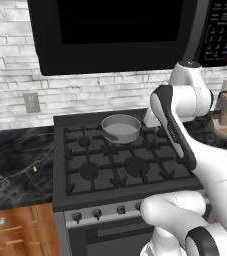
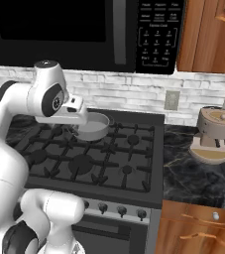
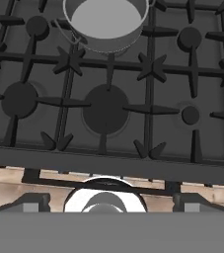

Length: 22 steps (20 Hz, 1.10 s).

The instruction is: Turn on the burner for the pot on the stove. Wait thirty seconds for the pot to heat up. Then add the lemon wedge to the pot.

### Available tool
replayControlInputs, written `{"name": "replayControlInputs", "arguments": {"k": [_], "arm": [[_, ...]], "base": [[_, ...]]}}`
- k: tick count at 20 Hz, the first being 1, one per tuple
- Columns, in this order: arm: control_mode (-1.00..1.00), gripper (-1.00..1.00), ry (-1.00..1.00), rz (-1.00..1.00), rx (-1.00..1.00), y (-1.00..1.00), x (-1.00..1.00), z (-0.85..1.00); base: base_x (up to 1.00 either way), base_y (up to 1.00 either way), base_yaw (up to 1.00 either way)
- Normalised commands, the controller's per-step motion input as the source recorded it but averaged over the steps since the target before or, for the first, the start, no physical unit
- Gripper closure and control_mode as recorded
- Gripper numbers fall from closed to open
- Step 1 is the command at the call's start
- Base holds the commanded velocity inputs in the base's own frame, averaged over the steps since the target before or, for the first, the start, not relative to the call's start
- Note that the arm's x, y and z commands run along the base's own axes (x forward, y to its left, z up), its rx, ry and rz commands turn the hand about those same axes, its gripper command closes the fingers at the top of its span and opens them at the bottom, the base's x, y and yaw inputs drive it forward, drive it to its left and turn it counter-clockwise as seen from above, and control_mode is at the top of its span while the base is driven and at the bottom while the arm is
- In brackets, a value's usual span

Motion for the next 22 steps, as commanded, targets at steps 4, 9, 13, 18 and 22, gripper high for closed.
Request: {"name": "replayControlInputs", "arguments": {"k": [4, 9, 13, 18, 22], "arm": [[-1.00, -1.00, 0.00, 0.00, 0.00, 0.00, -0.42, -0.10], [-1.00, -1.00, 0.00, 0.00, 0.00, 0.09, -0.23, -0.11], [-1.00, -1.00, 0.00, 0.00, 0.00, 0.20, -0.01, -0.19], [-1.00, -1.00, 0.00, 0.00, 0.00, 0.02, 0.00, -0.02], [-1.00, -1.00, 0.00, 0.00, 0.00, 0.00, 0.00, 0.00]], "base": [[0.00, 0.00, 0.00], [0.00, 0.00, 0.00], [0.00, 0.00, 0.00], [0.00, 0.00, 0.00], [0.00, 0.00, 0.00]]}}
